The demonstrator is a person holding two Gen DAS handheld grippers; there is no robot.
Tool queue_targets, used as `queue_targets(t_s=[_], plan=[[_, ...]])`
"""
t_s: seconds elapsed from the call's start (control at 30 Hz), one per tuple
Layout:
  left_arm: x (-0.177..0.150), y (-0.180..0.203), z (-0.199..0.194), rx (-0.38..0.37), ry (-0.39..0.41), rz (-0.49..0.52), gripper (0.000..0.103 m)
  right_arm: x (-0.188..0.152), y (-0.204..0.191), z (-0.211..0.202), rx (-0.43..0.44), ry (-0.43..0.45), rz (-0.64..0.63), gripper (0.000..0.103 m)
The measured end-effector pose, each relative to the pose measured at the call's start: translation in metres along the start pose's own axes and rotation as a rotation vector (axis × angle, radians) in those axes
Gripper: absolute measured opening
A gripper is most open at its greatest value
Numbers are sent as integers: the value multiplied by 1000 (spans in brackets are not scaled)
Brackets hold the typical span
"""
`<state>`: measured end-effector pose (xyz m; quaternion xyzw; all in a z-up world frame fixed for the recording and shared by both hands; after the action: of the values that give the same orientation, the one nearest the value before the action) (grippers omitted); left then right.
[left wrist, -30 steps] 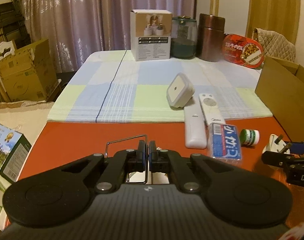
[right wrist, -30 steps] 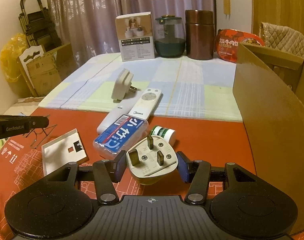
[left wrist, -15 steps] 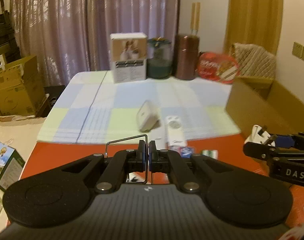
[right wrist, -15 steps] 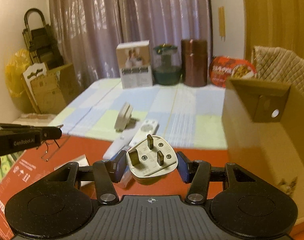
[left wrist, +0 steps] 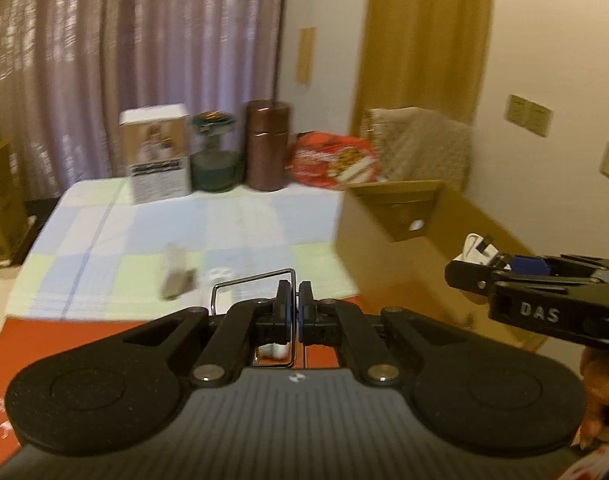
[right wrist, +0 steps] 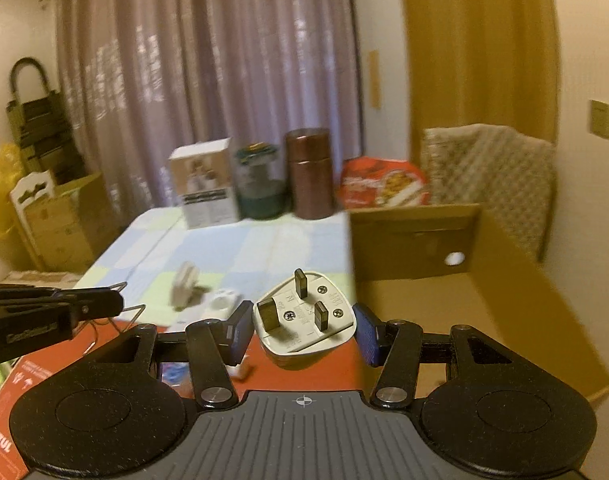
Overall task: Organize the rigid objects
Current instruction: 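Lift the wire rack and white plug with both tools over the cardboard box, then open the left tool to drop the wire rack while the right tool releases the plug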
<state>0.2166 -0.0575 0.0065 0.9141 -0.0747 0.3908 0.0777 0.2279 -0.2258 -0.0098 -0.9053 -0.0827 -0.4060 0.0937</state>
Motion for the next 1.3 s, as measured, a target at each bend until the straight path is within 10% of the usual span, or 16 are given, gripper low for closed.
queue_targets(t_s=[0.53, 1.0, 1.13, 1.3], plan=[[30, 142, 50, -202, -31, 191, 1, -9, 137, -25, -121, -27, 142, 50], [20, 167, 92, -243, -109, 262, 1, -21, 169, -12, -115, -60, 201, 50], [22, 164, 97, -201, -116, 257, 27, -22, 170, -11, -114, -62, 206, 50], [24, 149, 87, -173, -97, 208, 30, -24, 169, -13, -111, -63, 209, 50]])
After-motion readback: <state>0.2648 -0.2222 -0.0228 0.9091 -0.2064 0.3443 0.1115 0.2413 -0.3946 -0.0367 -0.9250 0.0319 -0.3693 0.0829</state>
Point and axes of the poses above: each gripper's, at about its wrist camera, not at the fingertips, and z roughly the way its jaws point, y to its right, x to its top, the point moved 5 cm from there along z, roughly the way its jaws point, and after that the axes turned 11 degrees about -y, right-handed, at the moved point
